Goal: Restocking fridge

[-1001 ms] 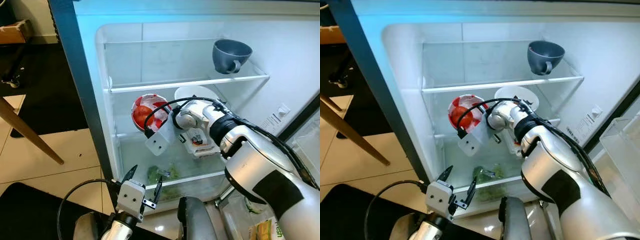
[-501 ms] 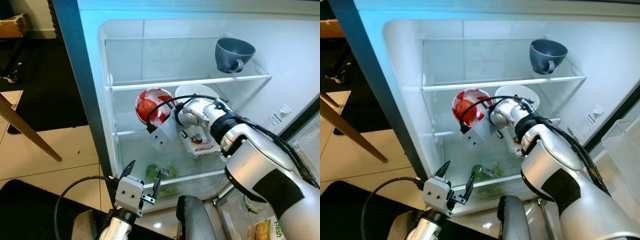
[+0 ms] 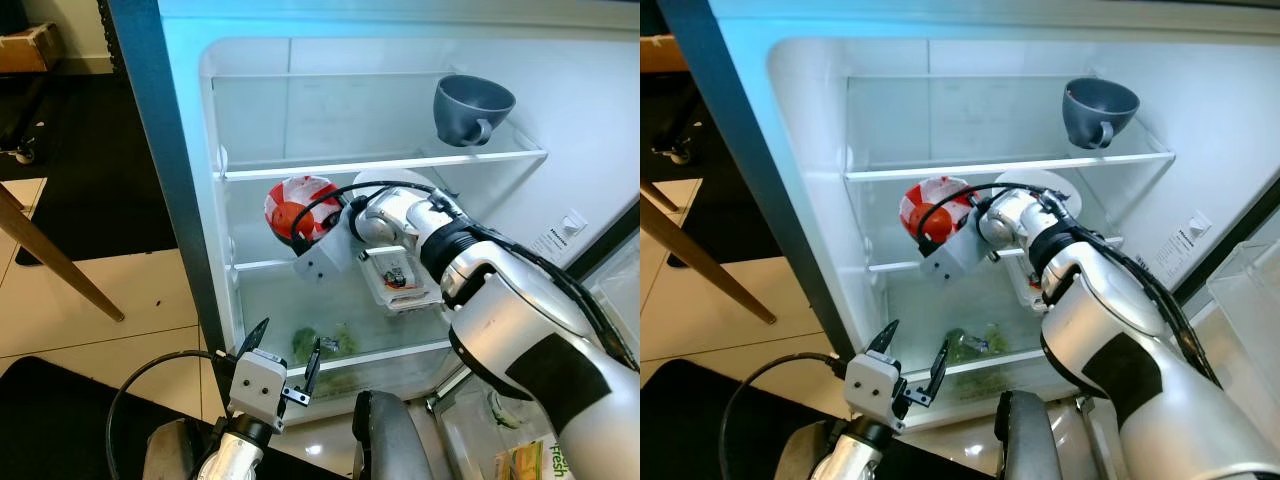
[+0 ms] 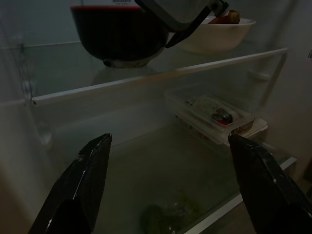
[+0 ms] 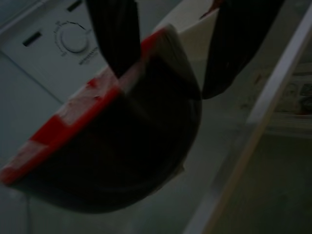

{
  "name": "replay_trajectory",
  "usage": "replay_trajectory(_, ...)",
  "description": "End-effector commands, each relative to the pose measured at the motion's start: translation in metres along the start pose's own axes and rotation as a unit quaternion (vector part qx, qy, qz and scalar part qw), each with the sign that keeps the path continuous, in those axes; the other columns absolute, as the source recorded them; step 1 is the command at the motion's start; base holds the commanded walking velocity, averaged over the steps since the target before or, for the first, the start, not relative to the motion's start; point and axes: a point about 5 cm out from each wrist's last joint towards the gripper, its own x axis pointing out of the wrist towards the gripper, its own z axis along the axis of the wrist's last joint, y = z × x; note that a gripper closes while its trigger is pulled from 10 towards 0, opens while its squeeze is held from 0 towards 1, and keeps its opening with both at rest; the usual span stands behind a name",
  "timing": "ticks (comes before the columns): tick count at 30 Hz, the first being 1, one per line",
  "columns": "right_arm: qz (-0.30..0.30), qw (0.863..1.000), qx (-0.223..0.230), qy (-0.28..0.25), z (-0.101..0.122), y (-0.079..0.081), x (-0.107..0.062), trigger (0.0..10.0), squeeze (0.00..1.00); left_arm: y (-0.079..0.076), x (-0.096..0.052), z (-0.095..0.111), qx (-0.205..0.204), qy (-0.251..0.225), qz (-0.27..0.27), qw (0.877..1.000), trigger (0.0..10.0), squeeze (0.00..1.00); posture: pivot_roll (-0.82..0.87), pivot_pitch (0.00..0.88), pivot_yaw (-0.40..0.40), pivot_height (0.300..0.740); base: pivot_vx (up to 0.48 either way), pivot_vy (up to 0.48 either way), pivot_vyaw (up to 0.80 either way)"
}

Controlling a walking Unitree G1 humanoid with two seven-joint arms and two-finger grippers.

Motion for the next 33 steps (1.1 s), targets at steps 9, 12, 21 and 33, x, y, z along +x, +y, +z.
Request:
replay_trajectory(9, -0.027, 1.000, 0.011, 0.010, -0.009, -0.011, -0.007, 10.0, 0.00, -0.003, -0.001, -0.001, 0.005, 0.009, -0.013, 1.000, 10.0, 0.00, 0.05, 0.170, -0.106, 0.456, 0.000, 0.000, 0.00)
replay_trajectory(12, -0.032, 0.999, 0.017, 0.009, -0.012, -0.014, -0.010, 10.0, 0.00, -0.002, 0.000, -0.002, 0.006, 0.009, -0.015, 1.000, 10.0, 0.00, 0.05, 0.164, -0.099, 0.456, 0.000, 0.000, 0.00)
replay_trajectory(21, -0.040, 0.995, 0.083, -0.040, -0.022, -0.023, -0.025, 10.0, 0.00, 0.001, 0.006, -0.003, 0.010, 0.009, -0.026, 1.000, 10.0, 0.00, 0.04, 0.142, -0.077, 0.456, 0.000, 0.000, 0.00)
replay_trajectory(33, 0.010, 0.980, 0.156, -0.122, -0.030, -0.014, -0.040, 10.0, 0.00, 0.003, 0.013, -0.004, 0.013, 0.008, -0.035, 0.999, 10.0, 0.00, 0.04, 0.118, -0.060, 0.456, 0.000, 0.000, 0.00)
